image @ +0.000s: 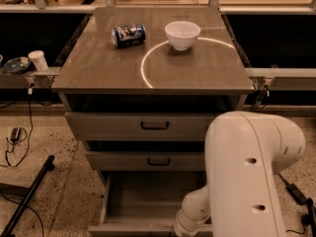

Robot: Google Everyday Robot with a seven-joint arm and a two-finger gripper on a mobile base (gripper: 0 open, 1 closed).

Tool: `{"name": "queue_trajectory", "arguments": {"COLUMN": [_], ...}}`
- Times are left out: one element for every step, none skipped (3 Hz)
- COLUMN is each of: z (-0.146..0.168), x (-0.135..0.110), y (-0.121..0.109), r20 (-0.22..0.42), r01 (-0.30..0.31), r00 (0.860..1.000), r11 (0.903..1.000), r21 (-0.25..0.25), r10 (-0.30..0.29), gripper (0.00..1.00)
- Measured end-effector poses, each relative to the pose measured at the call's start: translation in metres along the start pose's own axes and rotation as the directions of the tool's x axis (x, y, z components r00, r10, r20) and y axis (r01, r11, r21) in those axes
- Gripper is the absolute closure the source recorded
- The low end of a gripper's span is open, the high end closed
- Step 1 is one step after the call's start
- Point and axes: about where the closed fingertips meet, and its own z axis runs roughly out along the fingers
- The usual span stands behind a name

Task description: Close bottom drawer

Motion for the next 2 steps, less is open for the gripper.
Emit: {"name": "queue_trajectory", "arguments": {"z": [0.007, 0.014], "x": [0.006, 0.021], "y": [-0.005, -0.008], "r20": [-0.023, -0.073], "r01": [-0.008, -0.043], "r00": [1.000, 0.996], "r11": [0.9999, 0.9977], "r21": [0.013, 0.052], "r10": [0.009, 0.047], "gripper": [0.00, 0.00]}}
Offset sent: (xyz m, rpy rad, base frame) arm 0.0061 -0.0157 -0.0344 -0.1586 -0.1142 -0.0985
